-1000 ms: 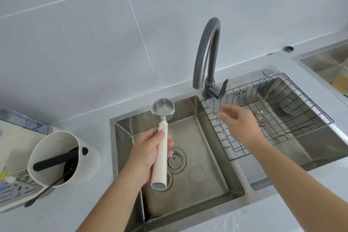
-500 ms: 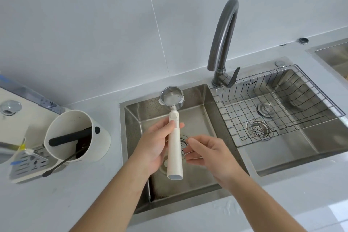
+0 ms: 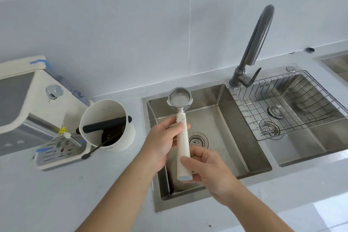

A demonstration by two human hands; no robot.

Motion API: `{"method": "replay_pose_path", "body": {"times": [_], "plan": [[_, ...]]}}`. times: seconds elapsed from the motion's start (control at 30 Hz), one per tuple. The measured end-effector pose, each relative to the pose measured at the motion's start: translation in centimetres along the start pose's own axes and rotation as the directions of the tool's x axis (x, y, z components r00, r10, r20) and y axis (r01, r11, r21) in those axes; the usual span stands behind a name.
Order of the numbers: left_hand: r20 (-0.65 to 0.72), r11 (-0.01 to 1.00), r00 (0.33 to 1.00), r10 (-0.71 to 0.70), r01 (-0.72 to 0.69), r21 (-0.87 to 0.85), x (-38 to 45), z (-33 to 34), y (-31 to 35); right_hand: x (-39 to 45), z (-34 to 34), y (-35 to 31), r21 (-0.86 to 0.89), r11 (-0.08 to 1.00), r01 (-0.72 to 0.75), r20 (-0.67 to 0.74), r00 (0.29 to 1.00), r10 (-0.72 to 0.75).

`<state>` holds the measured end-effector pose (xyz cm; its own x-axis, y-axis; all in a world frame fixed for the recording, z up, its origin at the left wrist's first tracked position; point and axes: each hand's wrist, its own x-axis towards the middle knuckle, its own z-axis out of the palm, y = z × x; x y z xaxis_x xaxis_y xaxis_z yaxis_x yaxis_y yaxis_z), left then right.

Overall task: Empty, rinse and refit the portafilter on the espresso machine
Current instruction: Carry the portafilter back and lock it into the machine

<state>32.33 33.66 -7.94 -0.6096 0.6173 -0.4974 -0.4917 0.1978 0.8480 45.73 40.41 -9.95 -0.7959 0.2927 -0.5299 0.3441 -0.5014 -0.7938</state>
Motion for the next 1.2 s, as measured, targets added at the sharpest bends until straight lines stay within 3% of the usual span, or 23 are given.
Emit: {"method": "replay_pose_path", "body": {"times": [0.23, 0.57, 0.93, 1.2], "plan": [[0.041, 0.996, 0.996, 0.074, -0.076, 0.047, -3.0, -5.1, -0.3, -1.9, 6.4, 2.0, 0.024, 0.999, 0.031, -0.068, 0.997, -0.03], [0.11, 0.996, 0.991, 0.07, -0.075, 0.049, -7.1, -13.2, -1.5, -4.3, 15.2, 5.7, 0.032, 0.998, 0.06, -0.158, 0.986, -0.054], [0.091, 0.99, 0.994, 0.066, -0.077, 0.119, -11.4, -22.1, -3.1, -5.2, 23.6, 9.4, 0.009, 0.999, 0.034, -0.139, 0.99, -0.033], [-0.011, 0.994, 0.996, 0.084, -0.083, 0.072, -13.8, -27.3, -3.5, -4.0, 27.7, 10.7, -0.088, 0.996, -0.035, -0.02, 0.999, 0.033]]}}
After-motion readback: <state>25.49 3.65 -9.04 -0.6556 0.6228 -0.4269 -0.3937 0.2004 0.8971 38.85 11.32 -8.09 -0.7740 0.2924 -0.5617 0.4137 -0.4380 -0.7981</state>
